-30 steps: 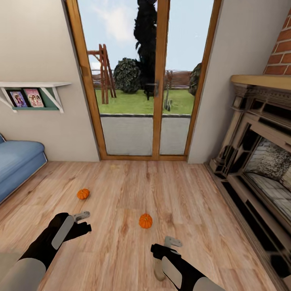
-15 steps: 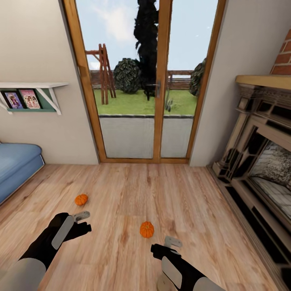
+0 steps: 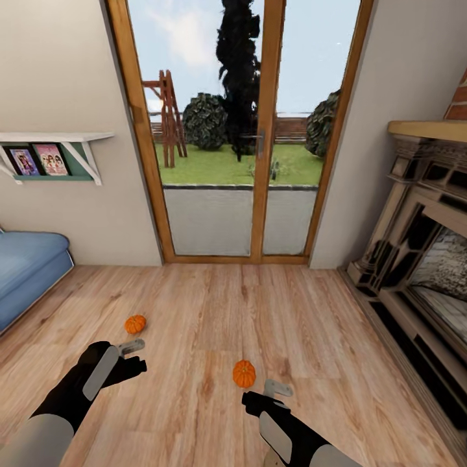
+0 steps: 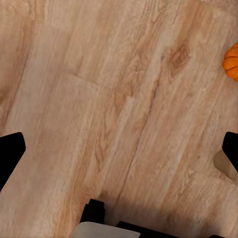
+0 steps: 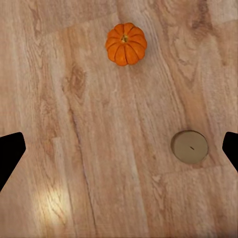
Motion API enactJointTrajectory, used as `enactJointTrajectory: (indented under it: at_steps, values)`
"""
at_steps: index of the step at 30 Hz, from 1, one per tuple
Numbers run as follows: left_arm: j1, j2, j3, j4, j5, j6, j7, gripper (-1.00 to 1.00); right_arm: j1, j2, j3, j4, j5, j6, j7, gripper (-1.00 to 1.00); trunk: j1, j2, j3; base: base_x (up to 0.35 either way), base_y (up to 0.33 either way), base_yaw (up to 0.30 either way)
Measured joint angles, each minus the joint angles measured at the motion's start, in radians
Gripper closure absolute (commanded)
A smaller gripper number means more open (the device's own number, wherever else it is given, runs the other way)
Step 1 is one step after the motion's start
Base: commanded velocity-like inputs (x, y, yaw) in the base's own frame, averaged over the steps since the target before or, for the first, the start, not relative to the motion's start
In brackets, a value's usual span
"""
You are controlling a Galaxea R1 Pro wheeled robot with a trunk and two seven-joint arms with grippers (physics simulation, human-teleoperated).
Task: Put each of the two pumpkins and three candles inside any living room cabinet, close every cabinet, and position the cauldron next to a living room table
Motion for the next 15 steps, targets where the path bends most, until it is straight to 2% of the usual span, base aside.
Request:
enactJointTrajectory:
  at_steps: [4,15]
  values:
    - [0.0,0.0,0.0,0.0,0.0,0.0,0.0,-1.0,0.0,0.0,0.0,0.0,0.0,0.0,0.0,-1.0,0.0,0.0,0.0,0.183,0.118,0.0]
    - [0.0,0.0,0.0,0.002,0.0,0.0,0.0,-1.0,0.0,0.0,0.0,0.0,0.0,0.0,0.0,-1.0,0.0,0.0,0.0,0.094,0.098,0.0]
